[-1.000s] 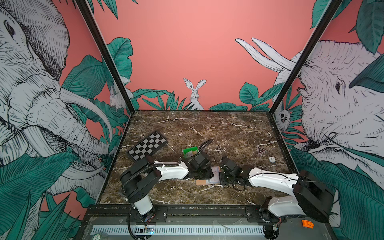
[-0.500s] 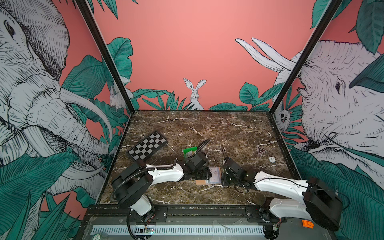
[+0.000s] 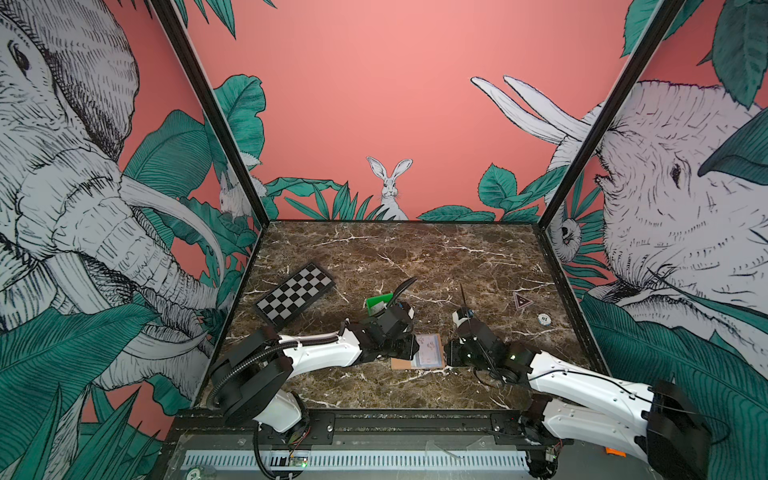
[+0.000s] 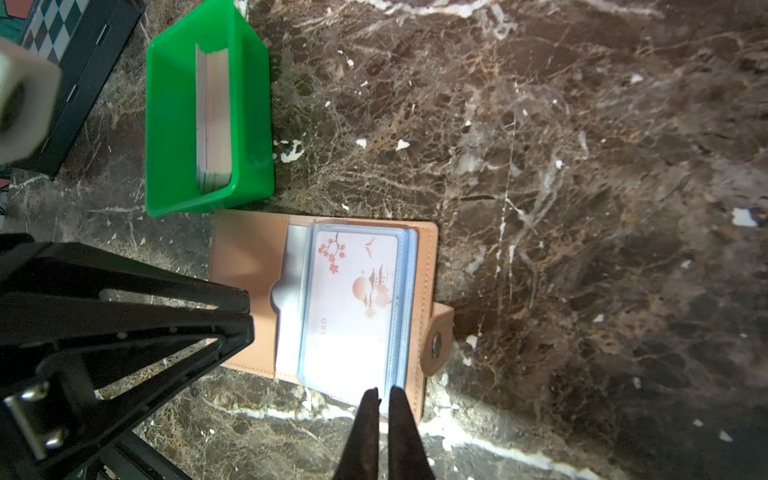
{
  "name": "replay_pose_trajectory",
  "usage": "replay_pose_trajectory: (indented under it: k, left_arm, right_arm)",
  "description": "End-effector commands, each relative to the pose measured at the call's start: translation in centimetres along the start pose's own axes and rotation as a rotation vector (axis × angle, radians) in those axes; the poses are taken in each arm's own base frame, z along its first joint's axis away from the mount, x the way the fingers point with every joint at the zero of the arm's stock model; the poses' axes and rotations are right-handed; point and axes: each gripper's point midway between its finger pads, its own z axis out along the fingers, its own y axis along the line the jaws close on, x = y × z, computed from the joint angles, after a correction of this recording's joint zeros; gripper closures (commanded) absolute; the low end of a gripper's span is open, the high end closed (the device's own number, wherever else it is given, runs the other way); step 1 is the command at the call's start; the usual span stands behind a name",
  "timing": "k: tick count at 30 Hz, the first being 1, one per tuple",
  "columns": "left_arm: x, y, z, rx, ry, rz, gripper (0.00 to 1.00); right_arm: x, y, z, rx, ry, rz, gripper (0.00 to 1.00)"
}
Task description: Put the credit cards into the card holder
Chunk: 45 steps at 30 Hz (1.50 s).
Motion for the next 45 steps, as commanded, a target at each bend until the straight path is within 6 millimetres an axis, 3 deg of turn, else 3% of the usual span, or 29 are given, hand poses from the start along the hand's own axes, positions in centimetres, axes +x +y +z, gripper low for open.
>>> replay_pose_trajectory:
  k: [1, 8, 22, 45]
  left_arm:
    - [-1.0, -0.3, 0.0, -0.033, -0.009, 0.031, 0.77]
    - [-1.3, 0.4, 0.9, -0.115, 0.023, 0.085, 0.78]
    - [-0.5, 0.3, 3.1, -0.095, 0.074, 0.053, 0.79]
    - [0.7, 1.2, 3.9, -0.115, 0.117, 0.027, 0.86]
  right_arm:
    - [-1.0, 0.6, -0.1, -0.011, -0.017, -0.016, 0.91]
    - [-1.1, -0.5, 0.8, -0.002, 0.017, 0.016, 0.90]
    - [-0.2, -0.4, 3.2, -0.040, 0.096, 0.032, 0.88]
    - [-0.1, 0.1, 4.3, -0.065, 0.112, 0.037, 0.82]
